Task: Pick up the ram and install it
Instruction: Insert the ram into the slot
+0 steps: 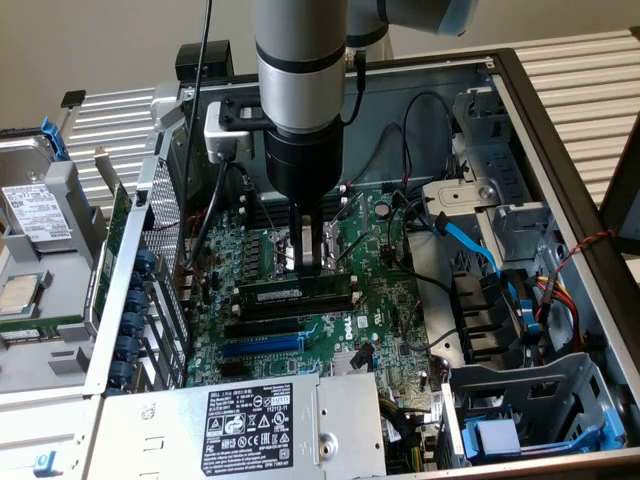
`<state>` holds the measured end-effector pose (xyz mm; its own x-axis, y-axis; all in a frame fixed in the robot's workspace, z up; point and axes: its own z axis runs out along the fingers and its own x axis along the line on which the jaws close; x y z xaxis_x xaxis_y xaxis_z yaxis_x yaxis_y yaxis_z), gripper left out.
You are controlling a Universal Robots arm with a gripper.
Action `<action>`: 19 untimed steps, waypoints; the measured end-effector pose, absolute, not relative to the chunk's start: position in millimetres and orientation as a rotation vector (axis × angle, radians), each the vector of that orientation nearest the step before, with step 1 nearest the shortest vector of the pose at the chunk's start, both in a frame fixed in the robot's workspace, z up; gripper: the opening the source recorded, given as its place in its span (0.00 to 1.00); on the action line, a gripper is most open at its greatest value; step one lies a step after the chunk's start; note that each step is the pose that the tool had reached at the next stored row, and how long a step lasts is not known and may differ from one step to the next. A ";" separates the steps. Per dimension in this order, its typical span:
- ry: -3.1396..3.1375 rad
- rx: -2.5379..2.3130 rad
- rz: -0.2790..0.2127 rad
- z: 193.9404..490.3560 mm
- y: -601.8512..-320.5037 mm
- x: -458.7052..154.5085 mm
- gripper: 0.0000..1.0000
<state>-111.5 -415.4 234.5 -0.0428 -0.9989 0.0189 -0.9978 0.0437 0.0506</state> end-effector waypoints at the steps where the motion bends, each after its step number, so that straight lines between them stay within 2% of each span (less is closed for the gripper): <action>1: -2.234 2.139 -0.036 234.3 -415.4 -111.5 0.13; 19: -2.234 2.139 -0.036 231.4 -414.8 -112.3 0.13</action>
<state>-112.3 -414.8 231.4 -0.0428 -0.9989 0.0189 -0.9978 0.0437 0.0503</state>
